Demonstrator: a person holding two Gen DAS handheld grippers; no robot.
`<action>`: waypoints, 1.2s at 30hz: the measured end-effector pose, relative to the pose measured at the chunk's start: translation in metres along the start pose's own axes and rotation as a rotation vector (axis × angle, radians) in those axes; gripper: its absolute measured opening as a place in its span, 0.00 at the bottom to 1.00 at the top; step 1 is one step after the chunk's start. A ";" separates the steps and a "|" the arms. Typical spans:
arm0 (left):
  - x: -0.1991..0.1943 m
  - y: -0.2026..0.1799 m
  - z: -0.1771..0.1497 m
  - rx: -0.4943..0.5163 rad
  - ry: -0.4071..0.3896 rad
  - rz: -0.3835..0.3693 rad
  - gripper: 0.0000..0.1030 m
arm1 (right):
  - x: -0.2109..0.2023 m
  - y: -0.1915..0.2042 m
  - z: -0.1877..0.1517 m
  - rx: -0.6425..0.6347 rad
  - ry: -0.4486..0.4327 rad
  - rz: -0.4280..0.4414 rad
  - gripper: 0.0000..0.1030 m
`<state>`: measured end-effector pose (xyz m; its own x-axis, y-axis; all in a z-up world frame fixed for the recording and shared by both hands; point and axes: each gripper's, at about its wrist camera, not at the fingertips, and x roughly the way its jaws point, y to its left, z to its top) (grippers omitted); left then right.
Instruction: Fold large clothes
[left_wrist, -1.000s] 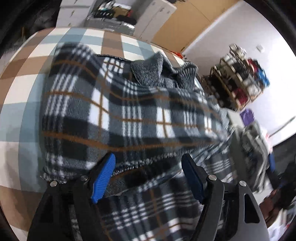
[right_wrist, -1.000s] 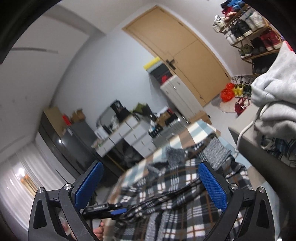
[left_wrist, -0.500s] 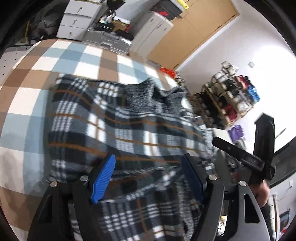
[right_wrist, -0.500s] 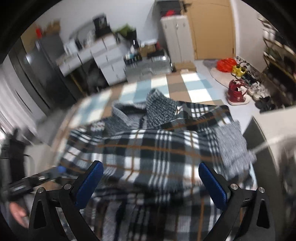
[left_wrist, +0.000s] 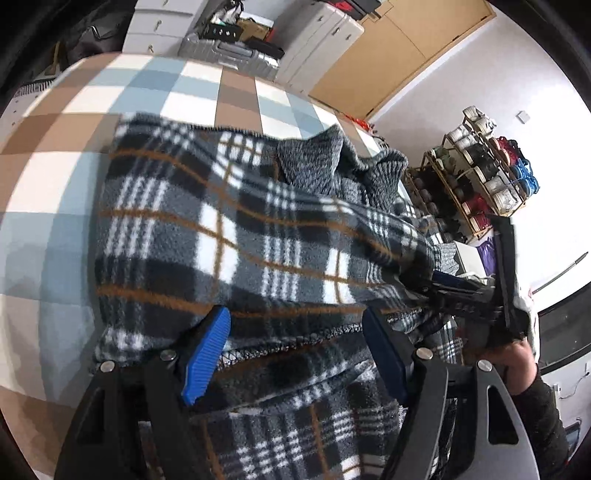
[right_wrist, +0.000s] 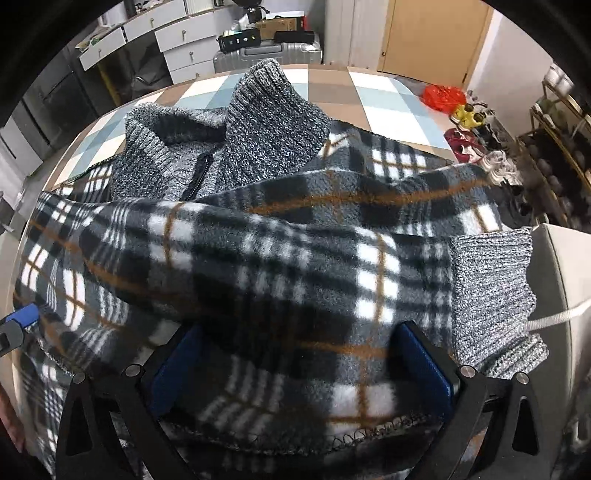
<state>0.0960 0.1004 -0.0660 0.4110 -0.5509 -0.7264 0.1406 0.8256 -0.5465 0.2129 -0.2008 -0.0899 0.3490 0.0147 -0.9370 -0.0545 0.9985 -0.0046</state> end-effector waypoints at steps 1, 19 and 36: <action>-0.003 -0.003 0.000 0.011 -0.014 0.012 0.68 | -0.007 -0.001 0.002 -0.004 -0.002 0.002 1.00; 0.018 -0.013 -0.007 0.130 -0.005 0.134 0.68 | -0.036 -0.017 -0.028 0.015 -0.080 0.020 1.00; 0.025 -0.066 0.068 0.312 0.039 0.257 0.68 | -0.095 -0.040 0.023 0.067 -0.172 0.129 1.00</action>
<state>0.1585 0.0403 -0.0200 0.4348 -0.3211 -0.8413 0.3067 0.9312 -0.1969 0.2038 -0.2411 0.0073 0.4980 0.1455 -0.8549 -0.0485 0.9890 0.1401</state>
